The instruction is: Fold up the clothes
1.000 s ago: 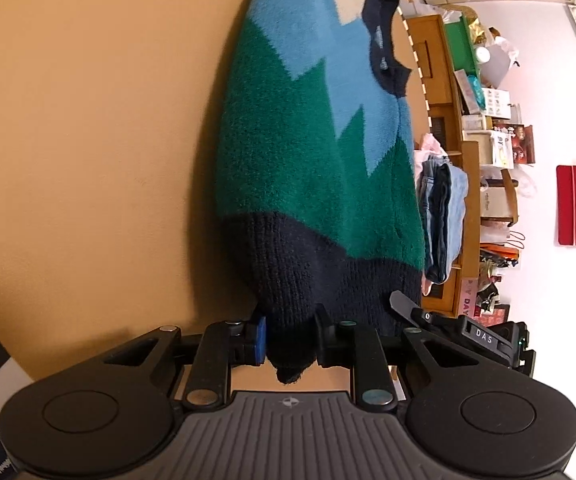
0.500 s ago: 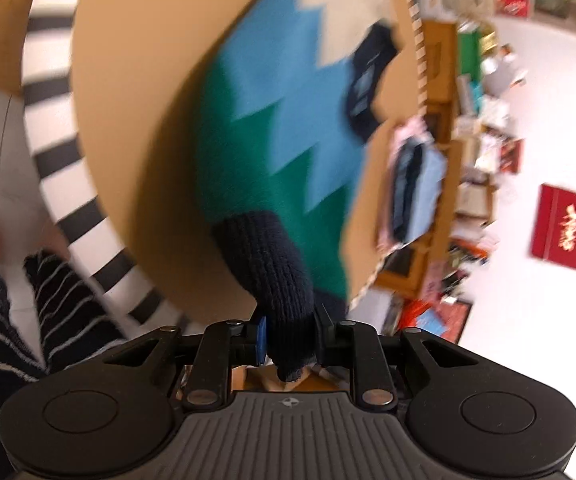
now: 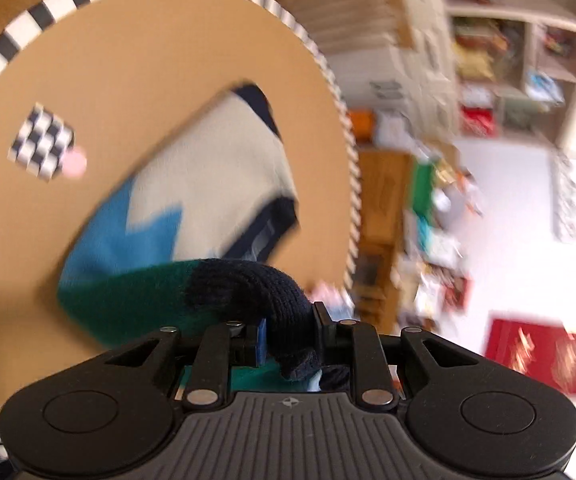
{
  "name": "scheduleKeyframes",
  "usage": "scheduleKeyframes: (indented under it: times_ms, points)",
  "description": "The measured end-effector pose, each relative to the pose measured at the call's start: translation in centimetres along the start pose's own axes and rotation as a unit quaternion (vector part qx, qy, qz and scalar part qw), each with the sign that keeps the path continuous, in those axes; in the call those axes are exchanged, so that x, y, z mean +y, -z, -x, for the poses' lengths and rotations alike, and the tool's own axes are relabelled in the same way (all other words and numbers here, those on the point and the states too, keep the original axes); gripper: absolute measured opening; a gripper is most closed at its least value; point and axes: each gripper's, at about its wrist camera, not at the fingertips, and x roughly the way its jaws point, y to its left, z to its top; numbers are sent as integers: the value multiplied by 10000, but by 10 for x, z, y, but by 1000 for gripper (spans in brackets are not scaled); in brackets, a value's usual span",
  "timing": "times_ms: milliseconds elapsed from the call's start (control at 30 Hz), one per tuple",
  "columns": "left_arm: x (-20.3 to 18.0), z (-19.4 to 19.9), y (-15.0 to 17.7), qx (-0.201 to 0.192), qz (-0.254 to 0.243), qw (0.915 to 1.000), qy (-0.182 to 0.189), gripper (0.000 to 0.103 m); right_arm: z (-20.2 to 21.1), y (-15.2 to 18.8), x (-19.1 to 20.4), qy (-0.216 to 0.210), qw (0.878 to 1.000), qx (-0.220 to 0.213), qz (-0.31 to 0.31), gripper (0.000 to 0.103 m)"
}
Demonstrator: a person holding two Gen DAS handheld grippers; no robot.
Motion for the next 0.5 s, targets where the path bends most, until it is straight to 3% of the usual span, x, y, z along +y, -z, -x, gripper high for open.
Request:
scheduleKeyframes:
  times_ms: [233, 500]
  points:
    - [-26, -79, -98, -138, 179, 9975, -670, 24, -88, -75, -9, 405, 9971, -293, -573, 16]
    - [-16, -151, -169, 187, 287, 9927, -1158, 25, -147, -107, -33, 1083, 9881, -522, -960, 19]
